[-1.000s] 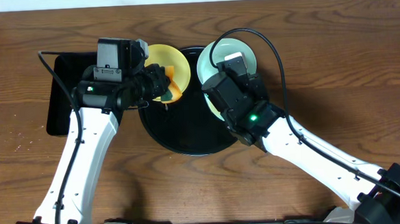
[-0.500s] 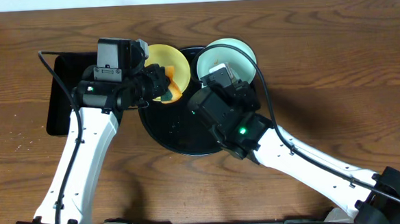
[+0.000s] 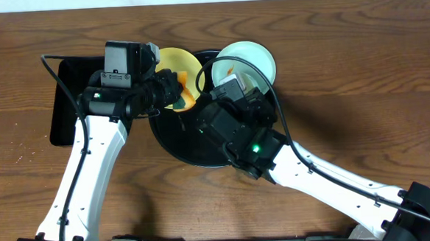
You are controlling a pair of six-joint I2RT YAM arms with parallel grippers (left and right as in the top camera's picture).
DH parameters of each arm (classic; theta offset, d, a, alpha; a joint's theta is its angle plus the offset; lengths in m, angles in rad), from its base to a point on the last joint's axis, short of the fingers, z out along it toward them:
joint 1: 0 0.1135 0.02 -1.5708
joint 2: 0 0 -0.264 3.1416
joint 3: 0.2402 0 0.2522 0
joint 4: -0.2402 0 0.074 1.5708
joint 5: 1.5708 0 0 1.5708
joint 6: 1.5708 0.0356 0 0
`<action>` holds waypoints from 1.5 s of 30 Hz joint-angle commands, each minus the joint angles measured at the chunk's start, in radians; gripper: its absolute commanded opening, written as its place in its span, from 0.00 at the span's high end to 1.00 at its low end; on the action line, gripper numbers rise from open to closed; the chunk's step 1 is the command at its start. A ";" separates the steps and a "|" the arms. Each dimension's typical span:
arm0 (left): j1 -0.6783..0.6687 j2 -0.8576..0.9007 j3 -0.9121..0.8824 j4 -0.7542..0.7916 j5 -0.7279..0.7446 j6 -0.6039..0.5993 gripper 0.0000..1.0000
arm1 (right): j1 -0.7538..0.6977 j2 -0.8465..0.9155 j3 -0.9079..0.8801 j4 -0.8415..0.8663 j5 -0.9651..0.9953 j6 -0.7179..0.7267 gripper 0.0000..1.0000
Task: Clean dirty plates on tray and stack at the side
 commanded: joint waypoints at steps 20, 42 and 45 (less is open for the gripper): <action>0.002 0.004 0.000 -0.002 0.003 0.010 0.93 | -0.146 -0.078 0.000 -0.047 -0.532 0.165 0.99; 0.002 0.004 0.000 -0.002 0.003 0.010 0.92 | -0.565 -0.087 0.000 -0.146 -1.220 0.119 0.97; 0.002 0.004 0.000 -0.003 0.003 0.010 0.93 | -0.561 -0.055 0.000 -0.169 -1.221 0.142 0.76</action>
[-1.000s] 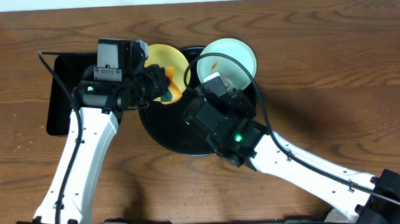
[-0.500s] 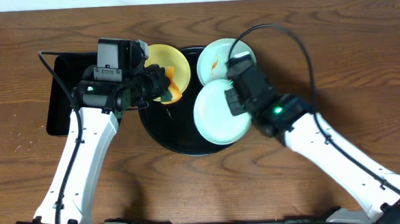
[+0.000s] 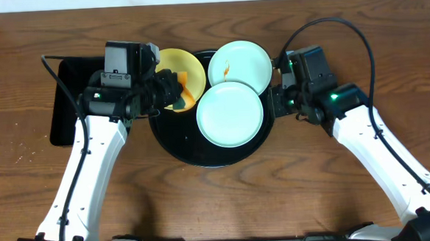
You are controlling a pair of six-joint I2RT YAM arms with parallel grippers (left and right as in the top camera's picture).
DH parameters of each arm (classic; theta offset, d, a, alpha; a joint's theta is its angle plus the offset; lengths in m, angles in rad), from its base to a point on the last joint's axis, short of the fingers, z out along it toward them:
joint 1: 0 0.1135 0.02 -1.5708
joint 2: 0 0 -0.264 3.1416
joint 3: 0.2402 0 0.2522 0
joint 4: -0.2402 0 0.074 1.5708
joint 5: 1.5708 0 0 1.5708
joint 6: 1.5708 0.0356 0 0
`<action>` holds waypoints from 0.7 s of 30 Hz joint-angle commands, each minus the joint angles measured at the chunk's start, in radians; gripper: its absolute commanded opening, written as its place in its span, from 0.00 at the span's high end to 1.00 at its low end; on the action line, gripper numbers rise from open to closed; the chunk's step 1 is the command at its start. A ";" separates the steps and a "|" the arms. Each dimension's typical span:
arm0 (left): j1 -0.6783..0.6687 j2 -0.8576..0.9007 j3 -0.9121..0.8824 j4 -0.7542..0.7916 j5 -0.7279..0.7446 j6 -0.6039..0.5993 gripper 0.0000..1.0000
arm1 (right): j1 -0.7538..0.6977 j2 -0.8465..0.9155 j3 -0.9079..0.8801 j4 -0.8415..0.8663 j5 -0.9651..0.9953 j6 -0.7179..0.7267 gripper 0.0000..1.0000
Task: Clean dirty plates on tray and stack at the side
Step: 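Carry the cleaned green plate right off the tray and set it on the table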
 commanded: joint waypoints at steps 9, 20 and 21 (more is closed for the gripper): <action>0.002 0.003 0.000 -0.006 0.003 0.010 0.92 | -0.008 0.223 0.000 0.017 -0.066 0.105 0.38; 0.002 0.003 0.000 -0.007 0.003 0.010 0.92 | -0.008 0.398 0.000 0.141 -0.147 0.087 0.36; 0.002 0.003 0.000 -0.006 0.003 0.010 0.93 | -0.008 0.406 0.000 0.148 -0.147 0.088 0.36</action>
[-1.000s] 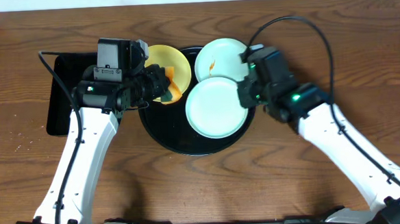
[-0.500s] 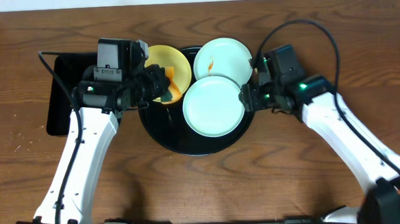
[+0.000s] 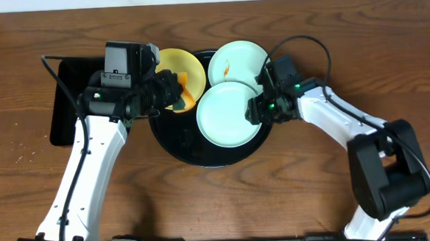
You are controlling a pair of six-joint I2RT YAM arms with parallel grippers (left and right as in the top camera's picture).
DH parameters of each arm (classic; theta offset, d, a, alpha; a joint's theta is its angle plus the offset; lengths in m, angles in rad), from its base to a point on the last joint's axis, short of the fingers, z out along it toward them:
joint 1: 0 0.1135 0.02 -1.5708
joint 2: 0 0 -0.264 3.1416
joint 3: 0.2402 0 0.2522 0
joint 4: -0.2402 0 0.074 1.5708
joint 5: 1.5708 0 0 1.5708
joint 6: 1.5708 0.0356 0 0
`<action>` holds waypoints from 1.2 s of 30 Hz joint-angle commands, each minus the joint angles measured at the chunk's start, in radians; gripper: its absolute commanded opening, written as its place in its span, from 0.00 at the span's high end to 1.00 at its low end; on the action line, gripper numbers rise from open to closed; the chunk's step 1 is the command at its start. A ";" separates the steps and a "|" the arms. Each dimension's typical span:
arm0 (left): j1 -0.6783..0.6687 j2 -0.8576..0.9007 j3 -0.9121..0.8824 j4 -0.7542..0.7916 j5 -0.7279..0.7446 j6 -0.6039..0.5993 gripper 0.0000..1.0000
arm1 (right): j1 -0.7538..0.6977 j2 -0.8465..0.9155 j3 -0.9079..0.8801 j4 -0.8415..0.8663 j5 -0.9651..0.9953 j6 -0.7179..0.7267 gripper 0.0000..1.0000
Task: Clean dirty plates on tray and stack at the side
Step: 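Carry the cleaned green plate right off the tray and set it on the table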
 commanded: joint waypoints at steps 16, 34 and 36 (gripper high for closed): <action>0.002 0.003 0.000 0.000 0.003 0.010 0.93 | -0.007 0.035 0.000 0.022 -0.040 0.007 0.99; 0.002 0.003 0.000 0.000 0.003 0.010 0.93 | -0.056 -0.122 0.000 -0.065 -0.200 -0.149 0.99; 0.002 0.003 0.000 0.000 0.003 0.010 0.92 | -0.084 -0.175 0.000 -0.097 -0.200 -0.159 0.99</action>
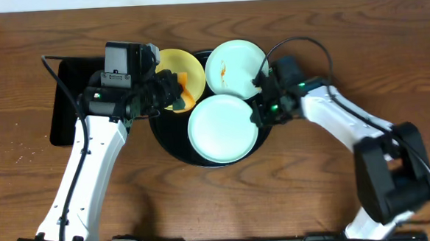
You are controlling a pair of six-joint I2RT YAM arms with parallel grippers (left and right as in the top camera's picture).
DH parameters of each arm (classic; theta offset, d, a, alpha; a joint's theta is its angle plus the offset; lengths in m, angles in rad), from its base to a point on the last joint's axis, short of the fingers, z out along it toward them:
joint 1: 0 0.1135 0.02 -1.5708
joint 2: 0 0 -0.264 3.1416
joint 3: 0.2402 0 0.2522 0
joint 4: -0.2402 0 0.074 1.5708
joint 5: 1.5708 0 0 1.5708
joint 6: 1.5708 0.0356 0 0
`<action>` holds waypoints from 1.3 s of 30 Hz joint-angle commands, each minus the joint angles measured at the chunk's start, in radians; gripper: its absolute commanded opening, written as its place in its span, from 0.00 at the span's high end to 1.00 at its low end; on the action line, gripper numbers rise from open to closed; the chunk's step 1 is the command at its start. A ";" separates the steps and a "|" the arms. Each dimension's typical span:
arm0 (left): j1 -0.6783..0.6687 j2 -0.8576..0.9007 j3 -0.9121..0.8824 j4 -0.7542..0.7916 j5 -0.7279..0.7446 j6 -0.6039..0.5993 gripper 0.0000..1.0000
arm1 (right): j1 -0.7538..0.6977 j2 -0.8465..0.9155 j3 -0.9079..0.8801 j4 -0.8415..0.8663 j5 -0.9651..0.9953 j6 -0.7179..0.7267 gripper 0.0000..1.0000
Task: Clean dirty plates on tray and stack at the side
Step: 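Carry the cleaned green plate right off the tray and set it on the table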
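A round black tray holds three plates. The yellow plate leans at its top left. A pale green plate with an orange smear lies at the top right. A clean-looking pale green plate fills the tray's middle. My left gripper is shut on an orange and green sponge at the yellow plate's lower edge. My right gripper sits at the clean plate's right rim, between the two green plates. Its body hides its fingers.
A black rectangular mat lies on the wooden table to the left of the tray, partly under my left arm. Cables loop above both wrists.
The clean green plate has shifted left and toward the front of the tray, with my right gripper still at its right rim. The smeared plate has shifted slightly left. My left arm has not moved.
First my right arm reached across the tray and covered its middle, with the smeared plate behind it. Then it was drawn back to the right and a clean green plate lay on the tray. Then the gripper was at that plate's rim, and now the plate lies further left.
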 commanded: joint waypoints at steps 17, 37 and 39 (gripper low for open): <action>0.002 0.003 0.000 0.000 0.003 0.010 0.93 | -0.174 -0.442 0.002 -0.107 0.223 -0.010 0.99; 0.002 0.003 0.000 0.000 0.003 0.010 0.93 | -0.486 -0.372 -0.028 -0.165 0.373 0.066 0.99; 0.002 0.003 0.000 0.000 0.003 0.010 0.93 | -0.499 -0.337 -0.045 -0.145 0.390 0.075 0.99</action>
